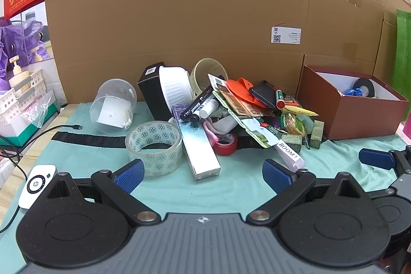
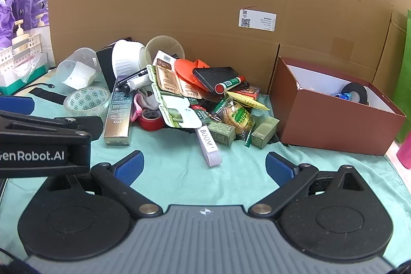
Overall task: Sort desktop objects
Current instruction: 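Reach the left gripper toward the silver-blue box lying in the clutter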
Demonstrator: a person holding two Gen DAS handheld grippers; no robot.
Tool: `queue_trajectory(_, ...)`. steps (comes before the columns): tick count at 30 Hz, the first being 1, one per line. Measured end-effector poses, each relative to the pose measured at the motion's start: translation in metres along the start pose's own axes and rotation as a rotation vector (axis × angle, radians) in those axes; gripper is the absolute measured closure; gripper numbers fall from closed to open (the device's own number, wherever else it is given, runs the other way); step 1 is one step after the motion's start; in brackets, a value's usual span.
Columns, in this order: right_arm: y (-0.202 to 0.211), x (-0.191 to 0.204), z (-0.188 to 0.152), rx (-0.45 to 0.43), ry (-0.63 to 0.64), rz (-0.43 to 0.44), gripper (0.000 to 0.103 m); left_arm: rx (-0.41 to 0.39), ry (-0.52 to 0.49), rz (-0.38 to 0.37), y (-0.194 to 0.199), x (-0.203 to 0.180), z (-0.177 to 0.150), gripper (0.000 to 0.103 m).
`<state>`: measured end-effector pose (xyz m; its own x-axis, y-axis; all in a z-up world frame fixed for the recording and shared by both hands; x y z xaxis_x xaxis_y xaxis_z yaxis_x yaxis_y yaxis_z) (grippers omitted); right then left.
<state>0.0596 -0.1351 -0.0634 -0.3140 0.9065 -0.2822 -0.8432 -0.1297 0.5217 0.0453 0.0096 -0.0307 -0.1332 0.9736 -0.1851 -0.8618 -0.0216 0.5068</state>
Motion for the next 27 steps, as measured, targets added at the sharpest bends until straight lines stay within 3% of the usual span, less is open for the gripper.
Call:
queue_trajectory(17, -0.016, 0.004, -0.004, 0.024, 0.008, 0.029, 0.005, 0.044, 0.026, 0.019, -0.021, 0.015, -0.007, 0.002)
queue_trajectory(27, -0.039, 0.027, 0.001, 0.023, 0.058, 0.143, 0.005, 0.072, 0.056, 0.028, -0.047, 0.032, 0.002, 0.004)
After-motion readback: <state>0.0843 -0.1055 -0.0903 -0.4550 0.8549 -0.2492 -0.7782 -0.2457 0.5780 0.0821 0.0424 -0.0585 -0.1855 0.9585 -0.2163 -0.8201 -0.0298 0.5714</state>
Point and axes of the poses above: each gripper's, at about its wrist camera, not at the fingertips, and y roughly against the way its jaws point, x to its left, z to its top, the point moved 6 cm from there along -y, roughly the way its jaws point, and after that the axes turned 13 degrees about y, right-handed, at the moved point
